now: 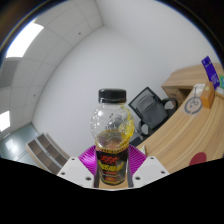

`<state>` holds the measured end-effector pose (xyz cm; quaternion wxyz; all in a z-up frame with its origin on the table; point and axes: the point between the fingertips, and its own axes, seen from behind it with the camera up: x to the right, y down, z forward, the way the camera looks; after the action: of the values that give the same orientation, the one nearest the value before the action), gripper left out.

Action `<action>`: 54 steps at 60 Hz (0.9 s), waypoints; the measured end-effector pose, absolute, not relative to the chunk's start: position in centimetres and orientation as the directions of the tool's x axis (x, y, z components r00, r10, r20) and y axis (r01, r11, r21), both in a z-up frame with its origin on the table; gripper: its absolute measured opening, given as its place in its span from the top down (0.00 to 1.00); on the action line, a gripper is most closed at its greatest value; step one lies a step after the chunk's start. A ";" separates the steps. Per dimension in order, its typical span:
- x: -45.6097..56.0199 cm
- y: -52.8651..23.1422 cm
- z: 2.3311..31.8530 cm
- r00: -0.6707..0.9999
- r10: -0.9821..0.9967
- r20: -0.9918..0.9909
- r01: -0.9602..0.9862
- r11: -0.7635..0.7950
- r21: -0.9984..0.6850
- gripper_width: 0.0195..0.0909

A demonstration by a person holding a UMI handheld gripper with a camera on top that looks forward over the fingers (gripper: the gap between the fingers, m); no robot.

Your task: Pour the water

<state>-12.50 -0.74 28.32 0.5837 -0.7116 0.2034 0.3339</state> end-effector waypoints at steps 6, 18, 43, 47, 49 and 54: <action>-8.6 0.6 27.5 0.895 0.032 -0.444 -0.435 -0.149 -0.888 0.74; -0.2 -1.2 20.8 0.992 -0.088 -0.088 -0.104 -0.202 -0.974 0.74; 3.3 -3.1 8.1 0.994 -0.105 -0.008 -0.041 -0.324 -0.945 0.72; 3.2 -3.1 8.2 0.995 -0.096 0.015 -0.016 -0.312 -0.950 0.62; 3.2 -3.0 8.2 0.995 -0.094 0.022 -0.008 -0.313 -0.950 0.57; 3.6 -3.3 7.0 0.995 -0.098 0.024 -0.013 -0.362 -0.932 0.30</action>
<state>3.58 -3.34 7.04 0.5636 -0.8245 0.0339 -0.0376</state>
